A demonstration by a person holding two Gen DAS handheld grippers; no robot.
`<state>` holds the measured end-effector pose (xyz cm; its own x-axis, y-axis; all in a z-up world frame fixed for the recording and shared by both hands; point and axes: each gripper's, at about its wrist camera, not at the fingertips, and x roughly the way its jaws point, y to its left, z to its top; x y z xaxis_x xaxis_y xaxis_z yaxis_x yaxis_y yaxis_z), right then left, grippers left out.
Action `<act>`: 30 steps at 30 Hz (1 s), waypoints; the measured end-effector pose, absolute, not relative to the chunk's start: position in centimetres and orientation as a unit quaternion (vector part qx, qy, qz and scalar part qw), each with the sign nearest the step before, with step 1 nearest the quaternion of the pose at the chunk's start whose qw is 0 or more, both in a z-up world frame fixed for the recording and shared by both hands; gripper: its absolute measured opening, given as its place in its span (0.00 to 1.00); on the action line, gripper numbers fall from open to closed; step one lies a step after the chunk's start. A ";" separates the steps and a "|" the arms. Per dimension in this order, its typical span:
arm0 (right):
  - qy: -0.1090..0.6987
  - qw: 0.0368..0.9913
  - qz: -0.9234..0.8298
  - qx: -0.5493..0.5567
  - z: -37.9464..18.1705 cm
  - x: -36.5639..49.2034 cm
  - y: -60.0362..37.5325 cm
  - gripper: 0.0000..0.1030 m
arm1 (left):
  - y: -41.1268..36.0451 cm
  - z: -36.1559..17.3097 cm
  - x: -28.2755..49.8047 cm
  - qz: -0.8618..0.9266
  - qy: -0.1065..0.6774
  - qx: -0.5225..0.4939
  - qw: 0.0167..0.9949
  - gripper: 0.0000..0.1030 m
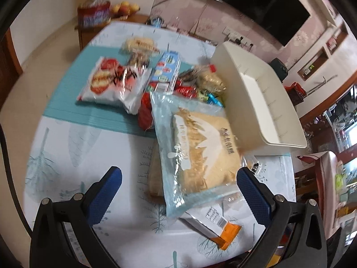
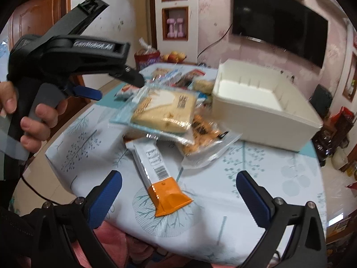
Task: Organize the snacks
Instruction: 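Grasp the orange-and-white snack bar with the right gripper while the left gripper grasps the blue bread bag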
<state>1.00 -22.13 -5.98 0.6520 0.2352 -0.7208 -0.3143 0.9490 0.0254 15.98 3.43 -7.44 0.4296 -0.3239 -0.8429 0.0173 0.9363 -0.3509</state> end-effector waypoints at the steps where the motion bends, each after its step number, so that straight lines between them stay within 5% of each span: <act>1: 0.399 0.901 0.160 -0.048 -6.5 1.4 -21.9 0.97 | 3.5 -8.0 16.4 -0.104 0.531 -0.151 0.828 0.99; 24: 0.494 0.845 0.196 -0.061 -12.0 5.7 -18.4 0.72 | 0.5 -13.9 22.5 -0.165 0.577 -0.198 0.775 0.93; 28: 0.490 0.847 0.195 -0.070 -12.2 6.0 -17.8 0.64 | 0.4 -13.3 22.1 -0.171 0.568 -0.198 0.780 0.84; 30: 0.488 0.848 0.192 -0.073 -12.2 6.3 -17.7 0.59 | 0.4 -13.1 22.1 -0.181 0.566 -0.205 0.778 0.71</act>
<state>6.30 -17.72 -12.19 0.4500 0.2551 -0.8558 -0.3972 0.9155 0.0641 22.09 0.41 -13.05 0.2938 -0.5140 -0.8059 0.0494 0.8501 -0.5242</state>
